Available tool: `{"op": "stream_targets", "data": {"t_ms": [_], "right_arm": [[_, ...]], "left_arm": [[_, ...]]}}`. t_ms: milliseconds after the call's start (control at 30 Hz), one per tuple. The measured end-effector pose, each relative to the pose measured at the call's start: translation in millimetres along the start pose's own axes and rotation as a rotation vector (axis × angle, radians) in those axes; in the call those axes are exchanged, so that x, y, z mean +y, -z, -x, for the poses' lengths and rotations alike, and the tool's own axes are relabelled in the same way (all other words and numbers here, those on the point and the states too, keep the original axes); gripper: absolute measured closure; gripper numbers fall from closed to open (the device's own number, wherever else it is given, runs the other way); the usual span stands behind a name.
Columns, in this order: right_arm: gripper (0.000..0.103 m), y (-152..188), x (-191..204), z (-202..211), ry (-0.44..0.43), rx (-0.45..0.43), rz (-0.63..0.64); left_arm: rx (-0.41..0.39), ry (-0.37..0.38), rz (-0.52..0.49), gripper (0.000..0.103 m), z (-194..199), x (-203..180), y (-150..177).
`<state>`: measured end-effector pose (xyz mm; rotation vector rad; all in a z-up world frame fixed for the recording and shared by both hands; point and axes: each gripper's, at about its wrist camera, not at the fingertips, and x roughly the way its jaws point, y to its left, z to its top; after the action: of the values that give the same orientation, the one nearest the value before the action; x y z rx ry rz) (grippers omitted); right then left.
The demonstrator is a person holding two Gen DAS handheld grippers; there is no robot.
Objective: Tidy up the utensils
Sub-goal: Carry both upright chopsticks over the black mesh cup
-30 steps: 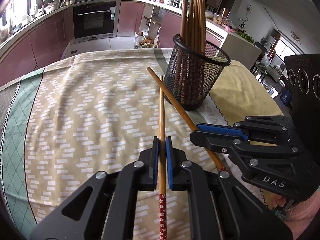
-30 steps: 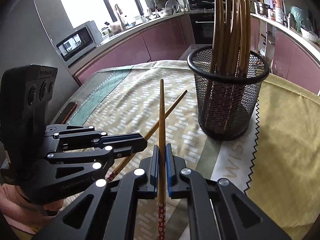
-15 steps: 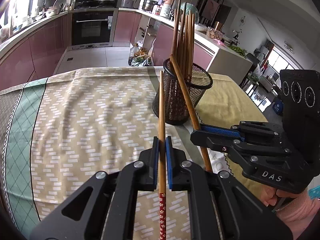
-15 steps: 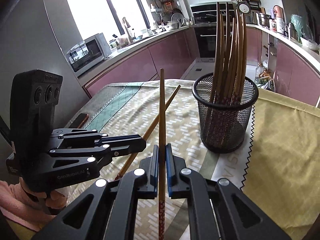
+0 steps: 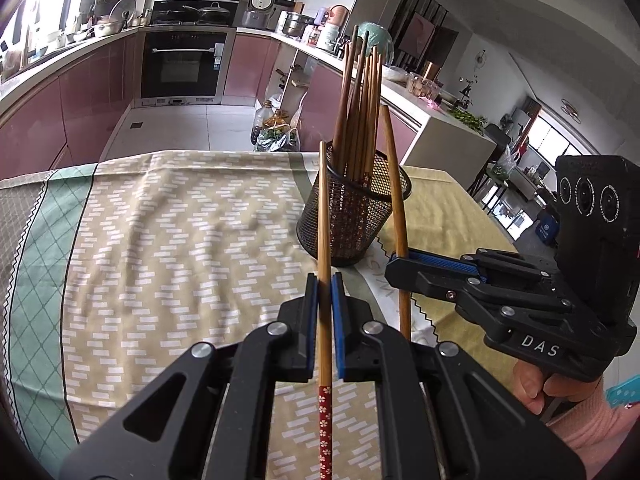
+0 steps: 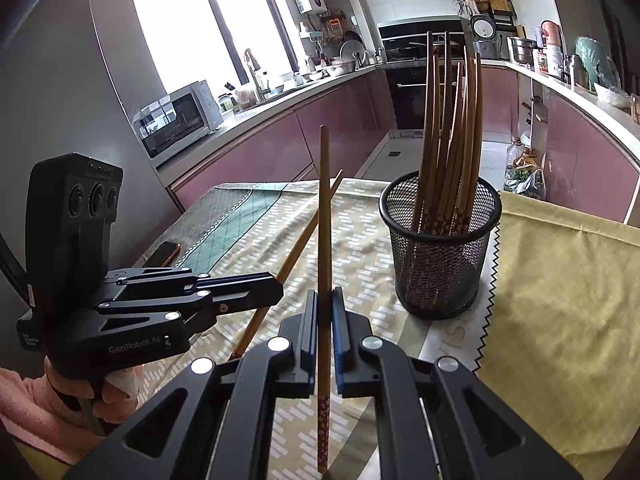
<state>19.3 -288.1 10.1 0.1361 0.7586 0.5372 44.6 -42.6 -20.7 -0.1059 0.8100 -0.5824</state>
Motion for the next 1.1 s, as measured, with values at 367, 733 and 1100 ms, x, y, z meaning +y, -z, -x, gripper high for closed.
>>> {"op": "stream_targets", "data": {"t_ms": [367, 733, 1100], "right_arm": [[0.097, -2, 0, 8, 0.013, -0.039, 0.002], [0.097, -5, -2, 13, 0.021, -0.058, 0.001], [0.097, -10, -4, 16, 0.027, -0.081, 0.0]], "left_arm": [[-0.03, 0.011, -0.001, 0.096, 8, -2, -1], [-0.048, 0.021, -0.001, 0.096, 13, -6, -4], [-0.064, 0.027, 0.001, 0.096, 15, -6, -8]]}}
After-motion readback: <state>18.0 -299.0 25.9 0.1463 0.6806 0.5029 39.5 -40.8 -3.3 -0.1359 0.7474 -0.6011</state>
